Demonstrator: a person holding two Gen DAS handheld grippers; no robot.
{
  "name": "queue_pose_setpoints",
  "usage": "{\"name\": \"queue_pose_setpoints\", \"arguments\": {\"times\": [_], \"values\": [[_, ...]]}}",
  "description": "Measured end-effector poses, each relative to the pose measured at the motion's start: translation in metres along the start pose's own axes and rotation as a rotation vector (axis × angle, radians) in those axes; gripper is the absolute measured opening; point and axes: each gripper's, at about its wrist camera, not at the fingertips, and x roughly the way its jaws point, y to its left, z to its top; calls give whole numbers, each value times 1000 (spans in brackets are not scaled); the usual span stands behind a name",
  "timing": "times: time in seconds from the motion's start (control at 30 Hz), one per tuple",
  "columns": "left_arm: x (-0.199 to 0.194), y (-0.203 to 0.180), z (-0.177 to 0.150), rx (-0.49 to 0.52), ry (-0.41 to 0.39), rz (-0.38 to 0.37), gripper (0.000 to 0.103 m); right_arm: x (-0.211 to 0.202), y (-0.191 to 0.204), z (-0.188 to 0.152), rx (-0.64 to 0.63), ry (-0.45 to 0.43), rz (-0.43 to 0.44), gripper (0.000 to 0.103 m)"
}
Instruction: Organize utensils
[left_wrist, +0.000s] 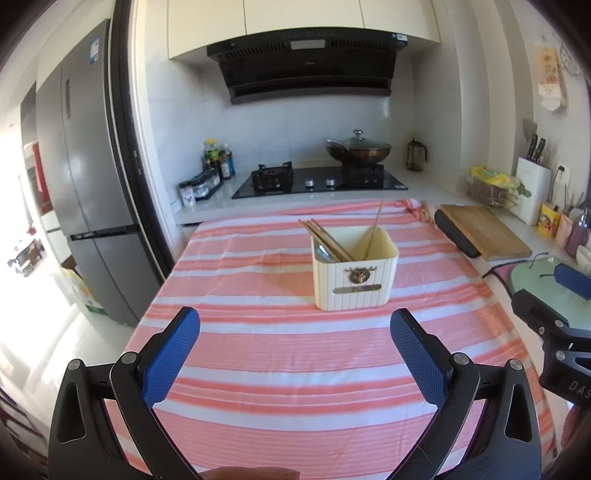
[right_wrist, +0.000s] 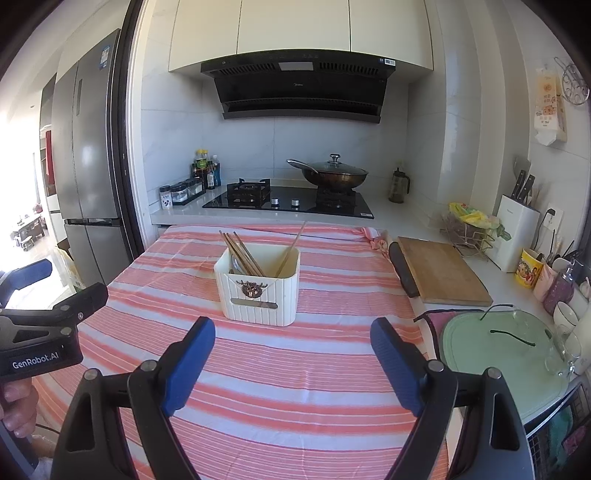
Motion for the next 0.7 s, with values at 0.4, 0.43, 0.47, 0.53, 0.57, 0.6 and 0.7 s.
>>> {"name": "queue_pose_setpoints", "arguments": {"times": [0.4, 0.43, 0.47, 0.53, 0.57, 0.6, 0.7], "values": [[6, 0, -1, -2, 13, -5, 103, 5, -1, -2, 5, 13, -2, 88], [7, 0, -2, -2, 15, -4, 103, 6, -2, -3, 6, 14, -2, 88], [7, 0, -2, -1, 16, -4, 103, 6, -2, -3, 7, 15, -2, 88], [8, 0, -2, -1, 16, -5, 103, 6, -3, -4, 10, 17, -4, 88], [7, 0, -3, -2, 15, -6, 103, 6, -3, -4, 10, 18, -5, 88], [8, 0, -2, -1, 15, -6, 103, 7, -3, -4, 10, 19, -5, 88], [8, -1, -3, -1, 15, -7, 103, 6, -1, -3, 6, 16, -4, 88]]}}
